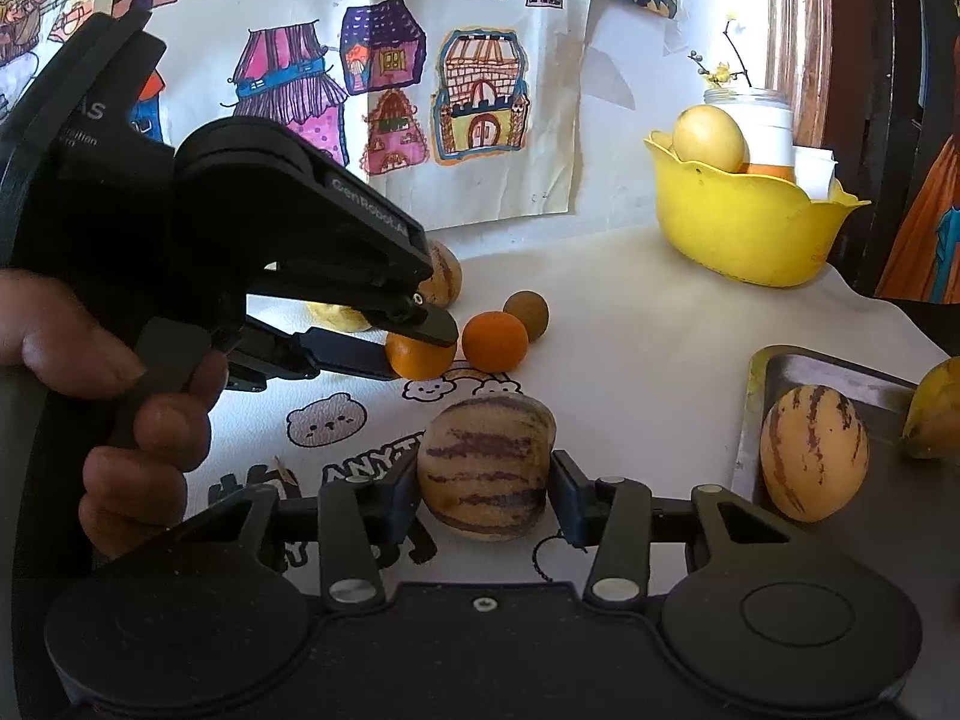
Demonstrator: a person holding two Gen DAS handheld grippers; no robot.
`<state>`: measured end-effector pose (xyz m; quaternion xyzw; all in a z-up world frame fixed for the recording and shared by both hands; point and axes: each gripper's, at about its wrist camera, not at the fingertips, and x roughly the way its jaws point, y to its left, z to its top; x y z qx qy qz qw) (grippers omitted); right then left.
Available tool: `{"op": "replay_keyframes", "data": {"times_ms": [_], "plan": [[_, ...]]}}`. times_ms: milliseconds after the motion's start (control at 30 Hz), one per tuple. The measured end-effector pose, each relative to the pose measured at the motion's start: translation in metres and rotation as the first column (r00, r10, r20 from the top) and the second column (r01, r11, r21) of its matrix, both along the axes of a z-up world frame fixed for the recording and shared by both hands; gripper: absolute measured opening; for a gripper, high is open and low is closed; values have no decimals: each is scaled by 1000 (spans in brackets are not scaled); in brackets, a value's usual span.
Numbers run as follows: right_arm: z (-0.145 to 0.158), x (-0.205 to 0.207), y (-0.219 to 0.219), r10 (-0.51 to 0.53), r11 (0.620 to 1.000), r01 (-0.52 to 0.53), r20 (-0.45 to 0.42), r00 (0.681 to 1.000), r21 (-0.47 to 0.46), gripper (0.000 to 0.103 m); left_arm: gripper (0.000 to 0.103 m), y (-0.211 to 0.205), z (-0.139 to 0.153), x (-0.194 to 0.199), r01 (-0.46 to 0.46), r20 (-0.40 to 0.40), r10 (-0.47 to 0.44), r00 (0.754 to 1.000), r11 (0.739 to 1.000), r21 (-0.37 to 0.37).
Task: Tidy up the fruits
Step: 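Grasp a mandarin orange with the left tool while the right tool grasps the striped pepino melon, then carry the orange in the left tool while the right tool carries the melon to the tray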
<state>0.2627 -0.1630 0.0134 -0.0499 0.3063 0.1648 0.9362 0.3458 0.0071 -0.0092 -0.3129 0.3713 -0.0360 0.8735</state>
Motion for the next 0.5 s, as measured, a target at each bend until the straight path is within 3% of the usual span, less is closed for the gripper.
{"op": "replay_keyframes", "data": {"times_ms": [500], "plan": [[9,-41,-15,7,996,-5,-18,1000,92,45,34,2,5,-49,59,-3,-59,998,997,39]]}}
